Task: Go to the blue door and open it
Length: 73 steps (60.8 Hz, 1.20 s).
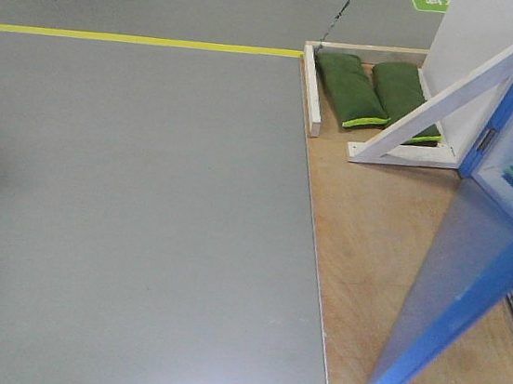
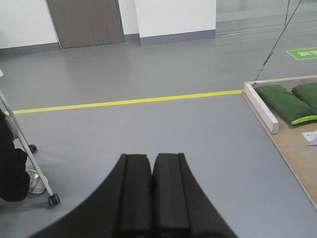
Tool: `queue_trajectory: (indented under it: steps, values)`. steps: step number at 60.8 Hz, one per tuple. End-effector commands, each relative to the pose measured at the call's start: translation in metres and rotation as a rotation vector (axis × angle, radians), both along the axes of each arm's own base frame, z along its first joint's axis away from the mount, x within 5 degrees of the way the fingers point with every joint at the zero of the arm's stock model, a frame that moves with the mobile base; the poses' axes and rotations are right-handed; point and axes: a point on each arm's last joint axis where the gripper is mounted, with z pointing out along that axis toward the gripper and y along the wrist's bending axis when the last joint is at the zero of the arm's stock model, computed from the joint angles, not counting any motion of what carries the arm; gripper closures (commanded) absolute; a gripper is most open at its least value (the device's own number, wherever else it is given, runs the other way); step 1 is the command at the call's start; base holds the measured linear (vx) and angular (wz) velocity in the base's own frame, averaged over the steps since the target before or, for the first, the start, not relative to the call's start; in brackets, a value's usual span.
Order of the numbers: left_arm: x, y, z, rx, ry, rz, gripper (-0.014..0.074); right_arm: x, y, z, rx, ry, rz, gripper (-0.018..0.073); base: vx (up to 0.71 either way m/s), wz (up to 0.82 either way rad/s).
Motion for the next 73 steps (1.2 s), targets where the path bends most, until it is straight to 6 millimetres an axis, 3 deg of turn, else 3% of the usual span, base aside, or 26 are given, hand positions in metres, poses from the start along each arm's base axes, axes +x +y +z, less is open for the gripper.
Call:
queue_trajectory:
  steps: [1,10,20,43,57,73]
  values:
    - [0.001,0.000,0.007,-0.002,-0.097,-0.005,0.0526,-0.008,0.021,0.020,0.003,-0.063,0.138,0.0557,0.00,0.00]
    - [0.001,0.000,0.007,-0.002,-0.097,-0.005,0.0526,-0.004,0.028,0.020,0.003,-0.066,0.155,0.0557,0.00,0.00]
    - [0.001,0.000,0.007,-0.002,-0.097,-0.005,0.0526,0.013,0.041,0.025,-0.022,-0.072,0.169,0.0557,0.00,0.00]
    - [0.001,0.000,0.007,-0.002,-0.097,-0.005,0.0526,0.069,0.048,0.071,-0.298,-0.140,0.117,0.0557,0.00,0.00]
    - [0.001,0.000,0.007,-0.002,-0.097,-0.005,0.0526,0.092,0.059,0.056,-0.444,-0.057,0.181,0.0557,0.00,0.00]
    - [0.001,0.000,0.007,-0.002,-0.097,-0.005,0.0526,0.102,0.104,0.050,-0.447,-0.065,0.320,0.0557,0.00,0.00]
